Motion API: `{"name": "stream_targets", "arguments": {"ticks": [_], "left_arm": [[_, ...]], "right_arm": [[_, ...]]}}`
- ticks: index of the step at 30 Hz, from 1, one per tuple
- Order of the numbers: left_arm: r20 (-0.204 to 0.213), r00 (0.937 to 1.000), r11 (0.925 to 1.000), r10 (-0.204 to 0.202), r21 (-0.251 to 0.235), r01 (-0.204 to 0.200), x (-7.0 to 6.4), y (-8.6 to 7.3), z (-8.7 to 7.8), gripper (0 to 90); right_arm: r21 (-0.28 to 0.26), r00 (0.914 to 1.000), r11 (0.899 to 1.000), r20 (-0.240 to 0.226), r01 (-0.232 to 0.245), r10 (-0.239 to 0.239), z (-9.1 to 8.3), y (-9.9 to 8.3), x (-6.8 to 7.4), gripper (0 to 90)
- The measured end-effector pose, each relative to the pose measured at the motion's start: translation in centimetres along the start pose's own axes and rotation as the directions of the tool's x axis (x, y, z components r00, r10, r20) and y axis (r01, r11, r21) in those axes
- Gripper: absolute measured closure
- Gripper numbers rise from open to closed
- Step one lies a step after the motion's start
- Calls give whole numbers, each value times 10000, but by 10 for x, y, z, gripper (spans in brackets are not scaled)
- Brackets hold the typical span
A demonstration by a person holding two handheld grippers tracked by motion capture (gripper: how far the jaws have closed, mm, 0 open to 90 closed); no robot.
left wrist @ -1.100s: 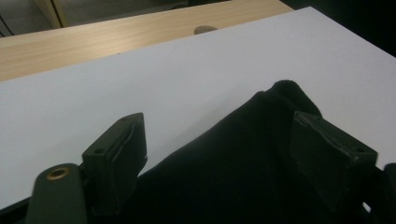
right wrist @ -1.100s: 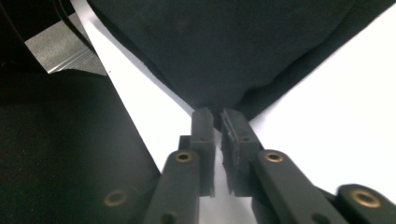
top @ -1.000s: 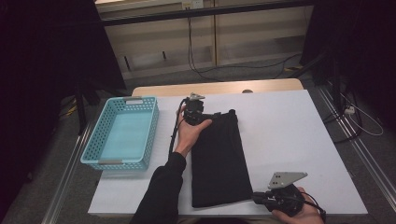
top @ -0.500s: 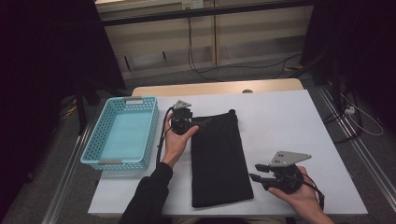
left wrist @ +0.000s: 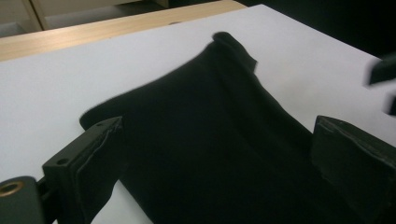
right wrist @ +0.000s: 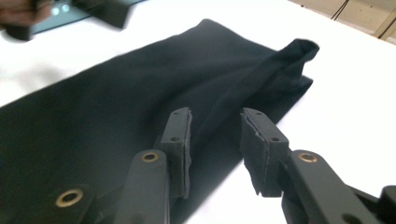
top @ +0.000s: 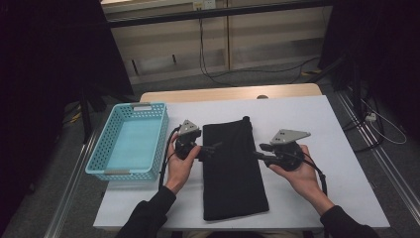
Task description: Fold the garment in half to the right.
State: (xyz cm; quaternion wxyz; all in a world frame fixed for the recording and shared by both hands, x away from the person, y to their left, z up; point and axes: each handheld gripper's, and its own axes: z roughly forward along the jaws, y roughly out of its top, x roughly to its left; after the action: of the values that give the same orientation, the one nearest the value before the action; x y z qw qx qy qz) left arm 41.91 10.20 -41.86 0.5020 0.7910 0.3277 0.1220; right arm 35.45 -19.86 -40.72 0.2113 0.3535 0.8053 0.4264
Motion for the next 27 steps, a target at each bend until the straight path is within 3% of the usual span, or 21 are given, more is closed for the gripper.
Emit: {"name": "stream_targets", "arguments": {"ticks": [9, 12, 13, 21, 22, 24, 27], "left_arm": [[-451, 9989, 9996, 141, 246, -130, -9, -29, -37, 46], [-438, 9990, 9991, -72, 403, 89, -12, -34, -43, 48], [-369, 9993, 9992, 102, 395, -87, -16, -37, -46, 48], [-382, 9975, 9978, 594, 318, -582, -25, -46, -50, 48], [-372, 9970, 9971, 675, 374, -661, -25, -47, -49, 48], [2, 9957, 9942, 921, 550, -920, -24, -49, -45, 48], [-126, 9941, 9917, 1078, 720, -1066, -25, -51, -40, 51]], "right_arm": [[40, 9992, 9998, 367, -169, 168, 36, 23, -22, 628], [9, 9989, 9999, 453, -116, 115, 45, 30, -26, 625], [-35, 9989, 9999, 449, -144, 146, 52, 35, -30, 625], [19, 9965, 9994, 764, -352, 350, 85, 43, -45, 586], [43, 9945, 9980, 848, -624, 618, 92, 47, -50, 564], [6, 9937, 9978, 915, -658, 655, 95, 48, -52, 563], [76, 9912, 9972, 1104, -743, 731, 105, 53, -57, 559]]}}
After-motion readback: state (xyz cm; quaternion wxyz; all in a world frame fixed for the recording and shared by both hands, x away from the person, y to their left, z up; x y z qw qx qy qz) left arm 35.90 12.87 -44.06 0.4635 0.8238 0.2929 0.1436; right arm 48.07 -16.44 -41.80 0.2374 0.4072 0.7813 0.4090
